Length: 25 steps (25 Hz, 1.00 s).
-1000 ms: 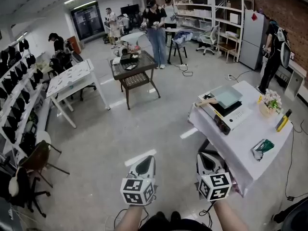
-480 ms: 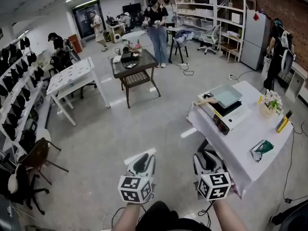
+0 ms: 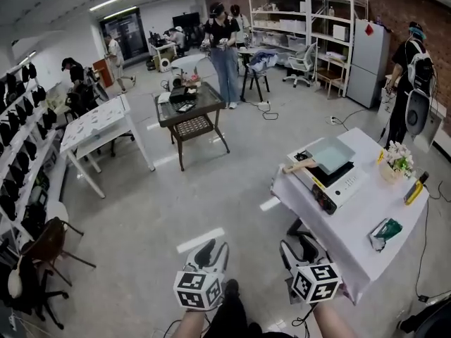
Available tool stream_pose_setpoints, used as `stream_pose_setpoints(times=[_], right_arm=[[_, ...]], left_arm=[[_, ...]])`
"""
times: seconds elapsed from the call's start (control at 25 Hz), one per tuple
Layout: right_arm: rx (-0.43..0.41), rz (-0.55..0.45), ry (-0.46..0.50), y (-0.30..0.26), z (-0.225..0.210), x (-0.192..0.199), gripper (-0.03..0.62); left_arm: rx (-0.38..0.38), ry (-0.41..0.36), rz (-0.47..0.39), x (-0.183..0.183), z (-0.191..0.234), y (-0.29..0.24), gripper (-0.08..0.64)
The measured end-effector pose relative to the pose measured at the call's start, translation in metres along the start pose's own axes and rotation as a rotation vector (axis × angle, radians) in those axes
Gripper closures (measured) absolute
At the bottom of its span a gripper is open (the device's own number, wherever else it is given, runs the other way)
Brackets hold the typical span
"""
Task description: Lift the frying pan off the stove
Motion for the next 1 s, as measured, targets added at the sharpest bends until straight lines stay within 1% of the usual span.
stream_pose_setpoints(times=[0.12,0.28,0.44,0.64,0.84,1.0], right_arm=[[0.010,0.005,-0.023,-0.020,-0.008,-0.011,0.353],[0.051,-0.013,-0.047,-0.056,-0.020,-0.036,0.345],[0.132,-0.029,-0.053,-0.087,-0.036,-0.059,0.345],[0.224,-0.049,-0.113,-0.111,-0.055,-0.084,0.345],[0.295,-0.072,-0.157,-0.131,-0.067,-0.100,0.345],[0.350,-0.101,-0.204,-0.137,-0.072,-0.105,0.345]], left_arm=[[0.022,0.003,0.016,-0.011,0.015,-0.024,0.437],[0.063,-0.010,0.017,-0.038,0.046,-0.063,0.431],[0.098,-0.023,0.026,-0.065,0.076,-0.102,0.426],[0.166,-0.054,0.036,-0.101,0.102,-0.147,0.422],[0.229,-0.090,0.054,-0.127,0.122,-0.190,0.417],[0.284,-0.121,0.067,-0.142,0.131,-0.219,0.417]])
Point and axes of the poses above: the fingertips, and each gripper's own axes: y backward along the fingers, z to its left, x out of its underside, the point moved 8 cm from there along y, backward along the fingers, and after that the axes turned 15 degrees about z, right-handed, at the moved point
